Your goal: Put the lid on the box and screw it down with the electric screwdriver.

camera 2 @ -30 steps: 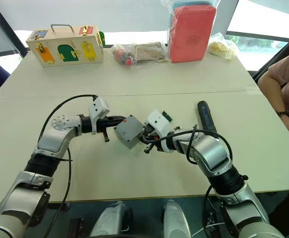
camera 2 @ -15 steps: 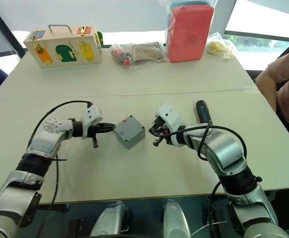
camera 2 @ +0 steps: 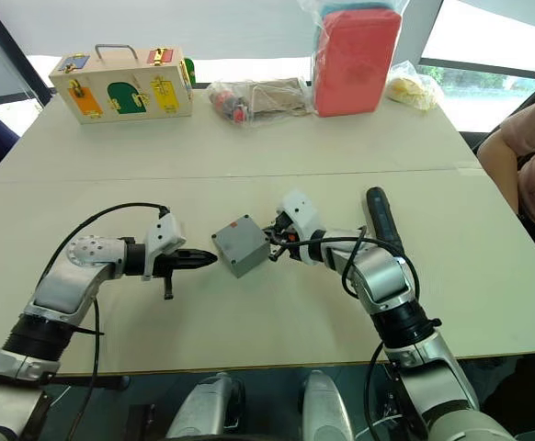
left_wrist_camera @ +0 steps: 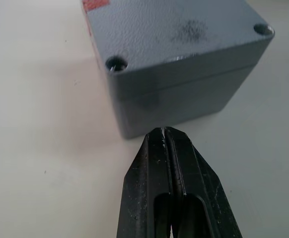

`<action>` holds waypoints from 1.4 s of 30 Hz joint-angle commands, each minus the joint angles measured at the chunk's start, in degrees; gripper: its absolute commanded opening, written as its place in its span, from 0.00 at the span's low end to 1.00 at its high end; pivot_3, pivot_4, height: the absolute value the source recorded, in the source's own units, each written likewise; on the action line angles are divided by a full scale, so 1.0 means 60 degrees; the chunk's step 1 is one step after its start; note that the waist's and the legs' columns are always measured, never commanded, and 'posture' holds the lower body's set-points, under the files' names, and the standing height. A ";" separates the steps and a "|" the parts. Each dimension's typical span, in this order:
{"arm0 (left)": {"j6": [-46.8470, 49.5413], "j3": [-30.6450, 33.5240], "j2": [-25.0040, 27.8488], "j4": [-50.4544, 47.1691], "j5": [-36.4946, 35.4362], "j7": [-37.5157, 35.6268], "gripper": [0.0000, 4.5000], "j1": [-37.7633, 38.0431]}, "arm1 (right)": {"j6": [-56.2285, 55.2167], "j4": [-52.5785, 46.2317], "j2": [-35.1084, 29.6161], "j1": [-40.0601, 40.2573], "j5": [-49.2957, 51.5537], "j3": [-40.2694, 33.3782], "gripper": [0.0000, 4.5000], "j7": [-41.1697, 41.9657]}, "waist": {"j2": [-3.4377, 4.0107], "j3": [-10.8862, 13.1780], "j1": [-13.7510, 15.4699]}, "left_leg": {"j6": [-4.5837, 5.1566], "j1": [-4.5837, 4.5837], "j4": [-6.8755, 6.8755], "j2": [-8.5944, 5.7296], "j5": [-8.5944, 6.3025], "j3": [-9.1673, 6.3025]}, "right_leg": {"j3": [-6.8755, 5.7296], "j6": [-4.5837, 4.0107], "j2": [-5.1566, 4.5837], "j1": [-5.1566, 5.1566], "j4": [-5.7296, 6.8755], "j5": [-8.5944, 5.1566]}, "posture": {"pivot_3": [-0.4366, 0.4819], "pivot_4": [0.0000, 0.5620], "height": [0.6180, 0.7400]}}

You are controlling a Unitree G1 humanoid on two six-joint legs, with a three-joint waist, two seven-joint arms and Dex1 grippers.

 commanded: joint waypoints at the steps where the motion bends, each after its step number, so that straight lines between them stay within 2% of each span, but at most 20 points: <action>1: -0.0276 -0.0078 -0.0025 0.0117 0.0189 0.0061 0.00 -0.0402 | 0.0257 -0.1079 -0.0077 0.0203 0.0209 0.0021 0.01 0.0230 | 0.0000 0.0000 0.0003 | 0.0000 0.0000 0.0000 0.0000 0.0000 0.0000 | 0.0000 0.0000 0.0000 -0.0002 0.0003 0.0000 | 0.48 0.27 0.92; 9: -0.0495 -0.0245 -0.0202 0.0633 0.0353 0.0027 0.00 -0.0841 | 0.1022 -0.2326 -0.0236 0.0826 0.0424 -0.0129 0.01 0.0158 | -0.0001 -0.0001 0.0031 | 0.0000 0.0000 0.0001 -0.0002 0.0000 -0.0001 | 0.0000 0.0000 0.0000 -0.0001 0.0006 0.0000 | 0.48 0.27 0.92; 17: -0.0559 -0.0283 -0.0228 0.0806 0.0361 -0.0186 0.00 -0.1023 | 0.1170 -0.2550 -0.0192 0.0884 0.0253 -0.0404 0.01 -0.0239 | -0.0001 -0.0001 0.0024 | 0.0000 0.0001 0.0003 -0.0003 0.0000 0.0000 | 0.0001 0.0000 0.0000 -0.0002 0.0005 0.0000 | 0.48 0.27 0.92; 22: -0.0403 -0.0034 0.0163 0.0372 0.0184 -0.0467 0.00 -0.0733 | 0.0839 -0.2457 -0.0271 0.0807 0.0070 -0.1304 0.01 -0.0801 | -0.0001 -0.0001 0.0028 | 0.0000 0.0000 0.0003 -0.0004 0.0000 0.0000 | 0.0001 0.0000 -0.0002 -0.0001 0.0006 0.0000 | 0.48 0.27 0.92; 28: 0.0347 0.0682 0.0804 -0.0672 -0.0515 -0.0550 0.00 -0.0522 | 0.0227 -0.1530 0.0010 0.0509 0.0043 -0.2421 0.01 -0.1553 | -0.0001 -0.0001 0.0008 | 0.0000 0.0001 0.0003 0.0000 0.0000 0.0000 | 0.0001 0.0000 -0.0001 -0.0002 0.0006 0.0000 | 0.48 0.27 0.92; 31: 0.0800 0.1065 0.1044 -0.1310 -0.0951 -0.0537 0.00 -0.0662 | -0.0065 -0.0805 0.0091 0.0282 -0.0008 -0.2683 0.17 -0.1729 | -0.0001 0.0000 0.0003 | 0.0000 0.0001 0.0001 0.0003 0.0000 0.0000 | 0.0001 0.0000 0.0002 -0.0002 0.0006 0.0000 | 0.48 0.27 0.92; 35: 0.1211 0.1229 0.0972 -0.1763 -0.1301 -0.0305 0.00 -0.1004 | -0.0565 0.0053 0.0073 0.0034 -0.0277 -0.2521 0.56 -0.1746 | -0.0001 0.0000 0.0021 | 0.0000 0.0001 0.0002 -0.0001 0.0000 0.0002 | 0.0003 0.0000 -0.0003 0.0000 0.0005 0.0000 | 0.48 0.27 0.92; 37: 0.1374 0.1245 0.0891 -0.1901 -0.1437 -0.0177 0.00 -0.1170 | -0.0781 0.0394 0.0106 -0.0073 -0.0355 -0.2469 0.73 -0.1700 | -0.0001 0.0000 0.0009 | -0.0001 0.0001 0.0003 -0.0003 0.0000 0.0003 | 0.0005 0.0000 -0.0003 0.0000 0.0005 0.0000 | 0.48 0.27 0.92; 42: 0.1625 0.1199 0.0696 -0.2199 -0.1706 0.0089 0.00 -0.1448 | -0.1201 0.1228 0.0212 -0.0317 -0.0520 -0.2351 0.73 -0.1561 | 0.0000 0.0000 -0.0019 | -0.0001 0.0001 0.0001 -0.0002 0.0000 0.0002 | 0.0005 0.0000 0.0001 -0.0001 0.0006 -0.0001 | 0.48 0.27 0.92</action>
